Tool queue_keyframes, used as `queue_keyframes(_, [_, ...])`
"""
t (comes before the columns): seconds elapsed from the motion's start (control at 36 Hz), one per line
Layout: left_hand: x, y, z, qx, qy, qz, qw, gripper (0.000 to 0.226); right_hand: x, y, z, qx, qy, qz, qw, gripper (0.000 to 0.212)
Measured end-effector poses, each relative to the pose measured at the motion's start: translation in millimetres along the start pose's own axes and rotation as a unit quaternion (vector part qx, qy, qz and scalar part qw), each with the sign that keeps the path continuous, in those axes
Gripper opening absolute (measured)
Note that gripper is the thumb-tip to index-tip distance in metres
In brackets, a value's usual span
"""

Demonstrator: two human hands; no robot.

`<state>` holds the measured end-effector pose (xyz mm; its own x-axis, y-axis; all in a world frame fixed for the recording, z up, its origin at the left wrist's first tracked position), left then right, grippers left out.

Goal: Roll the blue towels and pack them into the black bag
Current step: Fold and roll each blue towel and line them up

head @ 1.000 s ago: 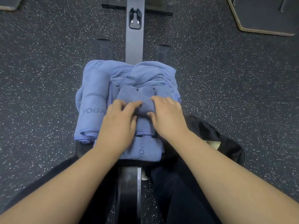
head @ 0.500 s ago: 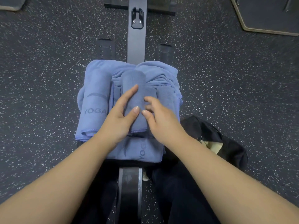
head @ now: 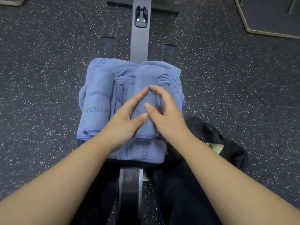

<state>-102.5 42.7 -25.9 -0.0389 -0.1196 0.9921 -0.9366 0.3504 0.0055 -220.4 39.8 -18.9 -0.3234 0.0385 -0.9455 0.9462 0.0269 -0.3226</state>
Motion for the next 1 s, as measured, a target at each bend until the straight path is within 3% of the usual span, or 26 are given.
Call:
queue_keyframes(0.11, [-1, 1, 2, -0.027, -0.001, 0.007, 1.000, 0.059, -1, -3, 1, 0.005, -0.002, -0.020, 1.000, 0.047])
queue_keyframes(0.19, [1, -3, 4, -0.025, 0.027, 0.078, 0.996, 0.056, -1, -4, 3, 0.001, -0.011, -0.041, 0.999, 0.049])
queue_keyframes(0.28, [8, -17, 4, 0.024, 0.076, 0.204, 0.976, 0.049, -3, -1, 7, 0.010, -0.019, -0.054, 0.998, 0.048])
queue_keyframes(0.36, [18, -42, 3, 0.109, 0.117, 0.336, 0.928, 0.048, -1, 2, 12, 0.013, -0.014, -0.070, 0.997, 0.047])
queue_keyframes(0.47, [23, -74, 1, 0.215, 0.081, 0.402, 0.886, 0.048, -3, 10, 21, 0.019, 0.004, -0.087, 0.996, 0.045])
queue_keyframes(0.58, [8, -88, 2, 0.246, -0.048, 0.439, 0.863, 0.045, -10, 27, 31, 0.014, 0.016, -0.095, 0.995, 0.045])
queue_keyframes(0.69, [-7, -90, 2, 0.233, -0.116, 0.406, 0.876, 0.051, -10, 44, 38, 0.010, 0.024, -0.110, 0.994, 0.044])
queue_keyframes(0.86, [-18, -90, 9, 0.207, -0.081, 0.340, 0.914, 0.055, -12, 66, 40, 0.003, 0.038, -0.147, 0.988, 0.045])
queue_keyframes(1.0, [-18, -88, 8, 0.188, -0.066, 0.326, 0.924, 0.053, -12, 70, 41, 0.002, 0.048, -0.139, 0.989, 0.044])
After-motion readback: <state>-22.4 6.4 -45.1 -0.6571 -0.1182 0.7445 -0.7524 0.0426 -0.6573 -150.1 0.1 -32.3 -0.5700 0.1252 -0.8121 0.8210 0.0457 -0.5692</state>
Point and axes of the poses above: each hand's wrist, its own z-axis towards the middle knuckle, its own y-axis out of the palm, x = y × z, the point moved 5 cm from there along z, towards the middle knuckle, and after that the axes turned 1 degree about -z, right-handed, at the moved point
